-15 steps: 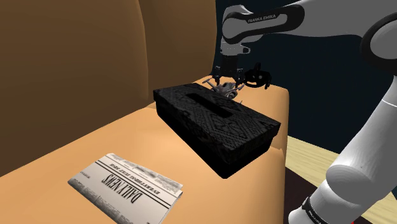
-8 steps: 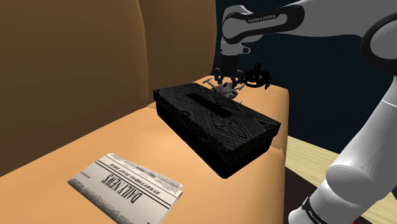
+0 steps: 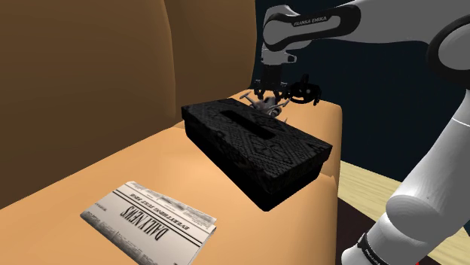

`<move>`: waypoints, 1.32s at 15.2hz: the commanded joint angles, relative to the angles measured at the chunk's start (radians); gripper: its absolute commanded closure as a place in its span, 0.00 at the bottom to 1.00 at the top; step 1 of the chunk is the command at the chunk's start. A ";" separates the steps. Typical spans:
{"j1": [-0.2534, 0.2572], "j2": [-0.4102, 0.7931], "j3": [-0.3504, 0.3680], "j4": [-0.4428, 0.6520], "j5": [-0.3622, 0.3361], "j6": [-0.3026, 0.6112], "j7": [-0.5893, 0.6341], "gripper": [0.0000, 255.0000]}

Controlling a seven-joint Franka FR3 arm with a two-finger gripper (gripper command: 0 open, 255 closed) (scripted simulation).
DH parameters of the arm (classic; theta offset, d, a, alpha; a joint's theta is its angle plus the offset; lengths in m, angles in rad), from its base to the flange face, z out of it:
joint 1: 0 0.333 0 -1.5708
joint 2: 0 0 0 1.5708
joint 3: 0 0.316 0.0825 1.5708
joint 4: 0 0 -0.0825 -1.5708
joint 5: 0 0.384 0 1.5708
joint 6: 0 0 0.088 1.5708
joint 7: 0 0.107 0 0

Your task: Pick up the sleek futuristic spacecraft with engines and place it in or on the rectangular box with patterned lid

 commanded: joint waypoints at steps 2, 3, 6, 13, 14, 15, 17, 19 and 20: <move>0.001 -0.001 0.001 0.032 0.001 -0.033 -0.002 1.00; 0.001 -0.001 0.001 0.046 0.001 -0.047 -0.003 1.00; 0.001 0.001 0.001 0.088 0.001 -0.087 -0.005 1.00; 0.004 0.013 0.003 0.199 -0.001 -0.185 -0.010 1.00; 0.004 0.016 0.003 0.216 -0.002 -0.200 -0.010 1.00; 0.005 0.020 0.003 0.234 -0.003 -0.214 -0.011 1.00; 0.006 0.027 0.004 0.270 -0.004 -0.244 -0.012 1.00; 0.008 0.036 0.005 0.309 -0.006 -0.274 -0.012 1.00; 0.009 0.041 0.005 0.329 -0.007 -0.289 -0.013 1.00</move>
